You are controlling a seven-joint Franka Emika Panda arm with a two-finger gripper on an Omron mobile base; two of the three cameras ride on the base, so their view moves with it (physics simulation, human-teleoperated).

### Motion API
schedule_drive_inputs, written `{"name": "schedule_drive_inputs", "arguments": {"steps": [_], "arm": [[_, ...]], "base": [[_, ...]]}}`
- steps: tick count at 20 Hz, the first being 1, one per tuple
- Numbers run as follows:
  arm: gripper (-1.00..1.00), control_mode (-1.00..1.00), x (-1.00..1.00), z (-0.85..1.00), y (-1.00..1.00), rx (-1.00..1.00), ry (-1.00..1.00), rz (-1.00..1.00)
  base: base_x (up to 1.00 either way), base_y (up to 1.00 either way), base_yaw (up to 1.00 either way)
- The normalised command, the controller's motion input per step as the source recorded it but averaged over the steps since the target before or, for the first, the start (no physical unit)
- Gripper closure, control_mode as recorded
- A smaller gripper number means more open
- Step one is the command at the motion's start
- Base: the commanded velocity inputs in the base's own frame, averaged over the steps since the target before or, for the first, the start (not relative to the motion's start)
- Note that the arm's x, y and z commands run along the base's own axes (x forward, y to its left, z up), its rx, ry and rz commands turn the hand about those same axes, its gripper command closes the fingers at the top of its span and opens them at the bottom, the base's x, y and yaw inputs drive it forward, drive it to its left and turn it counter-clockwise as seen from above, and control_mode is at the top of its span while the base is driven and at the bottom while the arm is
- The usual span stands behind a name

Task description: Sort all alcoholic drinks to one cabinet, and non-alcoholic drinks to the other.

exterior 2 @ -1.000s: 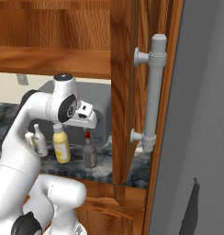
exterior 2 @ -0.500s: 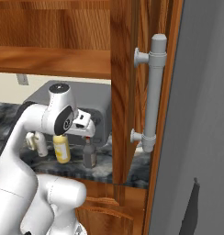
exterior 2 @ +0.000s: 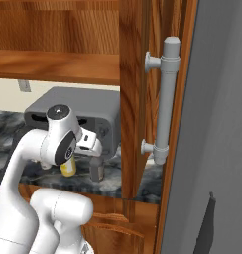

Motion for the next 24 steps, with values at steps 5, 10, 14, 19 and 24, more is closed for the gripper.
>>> {"name": "schedule_drive_inputs", "arguments": {"steps": [5,10,14,19,24], "arm": [[-1.00,-1.00,-0.03,-0.11,-0.01,0.00,-0.13,-0.01],[-1.00,-1.00,-0.06,-0.03,-0.02,0.00,-0.12,-0.02],[-1.00,-1.00,-0.09,0.00,-0.07,0.00,-0.12,-0.02],[-1.00,-1.00,-0.06,-0.08,-0.01,0.00,-0.10,0.00],[-1.00,-1.00,0.01,-0.19,0.01,0.00,0.00,0.00]], "base": [[0.00,0.00,0.00],[0.00,0.00,0.00],[0.00,0.00,0.00],[0.00,0.00,0.00],[0.00,0.00,0.00]]}}
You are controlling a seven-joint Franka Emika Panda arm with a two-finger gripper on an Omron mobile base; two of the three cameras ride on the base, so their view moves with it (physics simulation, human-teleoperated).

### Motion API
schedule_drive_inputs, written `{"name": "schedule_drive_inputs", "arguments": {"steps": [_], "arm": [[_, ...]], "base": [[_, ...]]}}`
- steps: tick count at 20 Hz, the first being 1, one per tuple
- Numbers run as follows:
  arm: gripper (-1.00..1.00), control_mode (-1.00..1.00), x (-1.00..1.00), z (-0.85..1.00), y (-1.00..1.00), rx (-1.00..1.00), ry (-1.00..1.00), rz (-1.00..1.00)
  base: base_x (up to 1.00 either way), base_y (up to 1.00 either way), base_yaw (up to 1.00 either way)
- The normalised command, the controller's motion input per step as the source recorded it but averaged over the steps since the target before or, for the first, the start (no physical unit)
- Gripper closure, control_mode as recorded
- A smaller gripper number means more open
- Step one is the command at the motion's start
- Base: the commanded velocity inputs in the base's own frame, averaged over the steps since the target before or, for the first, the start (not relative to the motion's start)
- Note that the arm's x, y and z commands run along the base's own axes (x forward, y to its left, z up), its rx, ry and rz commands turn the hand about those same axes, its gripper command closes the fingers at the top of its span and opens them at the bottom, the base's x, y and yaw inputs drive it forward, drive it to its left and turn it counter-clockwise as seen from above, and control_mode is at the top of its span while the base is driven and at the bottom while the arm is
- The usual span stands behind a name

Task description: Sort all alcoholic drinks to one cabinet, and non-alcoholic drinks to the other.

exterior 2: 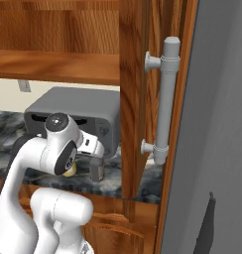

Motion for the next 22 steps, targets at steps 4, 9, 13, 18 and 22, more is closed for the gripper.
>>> {"name": "schedule_drive_inputs", "arguments": {"steps": [4,9,13,18,22], "arm": [[-1.00,-1.00,0.08,-0.20,0.00,0.00,0.00,0.00],[-1.00,-1.00,0.14,-0.07,0.00,0.00,0.00,0.00],[-1.00,-1.00,0.18,0.00,0.00,0.00,0.00,0.00],[-1.00,-1.00,0.19,0.00,0.00,0.00,0.00,0.00],[-1.00,-1.00,0.25,-0.03,0.00,0.01,-0.04,0.01]], "base": [[0.00,0.00,0.00],[0.00,0.00,0.00],[0.00,0.00,0.00],[0.00,0.00,0.00],[0.00,0.00,0.00]]}}
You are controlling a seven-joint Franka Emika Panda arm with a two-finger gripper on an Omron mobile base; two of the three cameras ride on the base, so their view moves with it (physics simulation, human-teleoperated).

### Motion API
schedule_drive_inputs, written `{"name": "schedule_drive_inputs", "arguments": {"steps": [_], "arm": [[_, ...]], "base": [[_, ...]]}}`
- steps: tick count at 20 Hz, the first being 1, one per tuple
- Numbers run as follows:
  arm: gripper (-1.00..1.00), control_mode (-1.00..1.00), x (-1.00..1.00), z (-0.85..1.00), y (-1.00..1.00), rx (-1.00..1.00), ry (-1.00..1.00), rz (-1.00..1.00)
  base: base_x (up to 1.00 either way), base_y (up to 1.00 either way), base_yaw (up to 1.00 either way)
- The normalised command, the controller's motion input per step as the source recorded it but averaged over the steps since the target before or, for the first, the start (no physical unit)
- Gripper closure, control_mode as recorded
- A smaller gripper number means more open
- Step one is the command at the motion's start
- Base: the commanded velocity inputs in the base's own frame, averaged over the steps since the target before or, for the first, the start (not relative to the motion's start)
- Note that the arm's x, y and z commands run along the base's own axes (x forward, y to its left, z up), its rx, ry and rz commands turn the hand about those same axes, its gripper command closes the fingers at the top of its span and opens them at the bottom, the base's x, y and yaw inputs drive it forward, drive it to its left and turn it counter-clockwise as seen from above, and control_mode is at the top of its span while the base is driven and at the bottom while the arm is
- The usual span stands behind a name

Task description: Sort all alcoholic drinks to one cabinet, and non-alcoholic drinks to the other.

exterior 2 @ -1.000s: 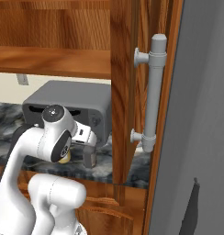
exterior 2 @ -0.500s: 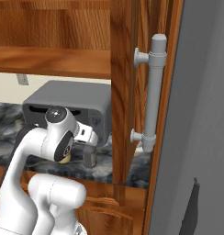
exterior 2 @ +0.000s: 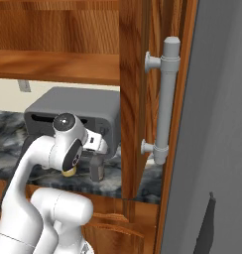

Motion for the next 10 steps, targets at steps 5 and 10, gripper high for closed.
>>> {"name": "schedule_drive_inputs", "arguments": {"steps": [5,10], "arm": [[-1.00,-1.00,0.29,-0.19,-0.04,0.00,-0.04,0.02],[-1.00,-1.00,0.21,-0.24,-0.09,0.00,-0.06,0.03]], "base": [[0.00,0.00,0.00],[0.00,0.00,0.00]]}}
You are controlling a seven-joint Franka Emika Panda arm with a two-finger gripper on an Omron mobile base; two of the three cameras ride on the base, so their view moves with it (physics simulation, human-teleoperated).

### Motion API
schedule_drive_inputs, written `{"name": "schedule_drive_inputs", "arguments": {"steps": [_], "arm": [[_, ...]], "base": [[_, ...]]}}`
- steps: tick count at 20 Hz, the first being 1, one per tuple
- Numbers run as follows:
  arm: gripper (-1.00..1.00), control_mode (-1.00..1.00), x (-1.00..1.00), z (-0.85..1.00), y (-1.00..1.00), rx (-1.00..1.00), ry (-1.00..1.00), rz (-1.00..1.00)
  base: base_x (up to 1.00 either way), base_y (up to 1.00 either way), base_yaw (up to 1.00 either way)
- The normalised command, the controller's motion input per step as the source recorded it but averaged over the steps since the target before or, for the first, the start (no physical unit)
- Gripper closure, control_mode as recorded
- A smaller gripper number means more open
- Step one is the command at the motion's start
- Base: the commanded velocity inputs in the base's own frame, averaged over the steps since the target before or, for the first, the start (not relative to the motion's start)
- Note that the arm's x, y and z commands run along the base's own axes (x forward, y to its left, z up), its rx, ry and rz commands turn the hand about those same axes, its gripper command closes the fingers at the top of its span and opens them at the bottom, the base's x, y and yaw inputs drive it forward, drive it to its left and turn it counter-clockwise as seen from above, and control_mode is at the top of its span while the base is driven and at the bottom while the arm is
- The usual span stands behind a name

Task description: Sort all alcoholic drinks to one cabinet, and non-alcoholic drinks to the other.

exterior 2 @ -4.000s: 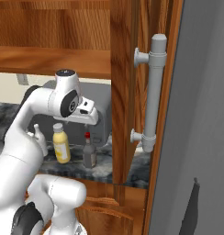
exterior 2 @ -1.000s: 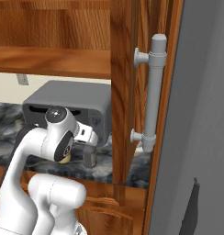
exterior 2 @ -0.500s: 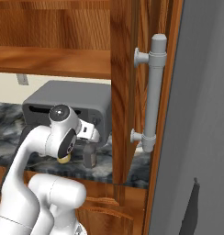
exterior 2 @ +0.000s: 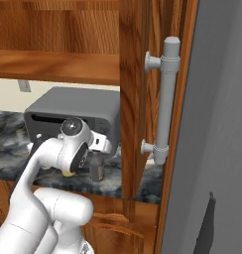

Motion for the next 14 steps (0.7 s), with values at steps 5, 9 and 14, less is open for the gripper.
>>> {"name": "schedule_drive_inputs", "arguments": {"steps": [5,9,14], "arm": [[-1.00,-1.00,0.20,-0.20,-0.07,0.00,-0.04,0.01],[-1.00,-1.00,0.14,-0.12,0.00,0.00,-0.03,0.00],[-1.00,-1.00,0.09,-0.08,0.00,0.00,-0.02,0.00]], "base": [[0.00,0.00,0.00],[0.00,0.00,0.00],[0.00,0.00,0.00]]}}
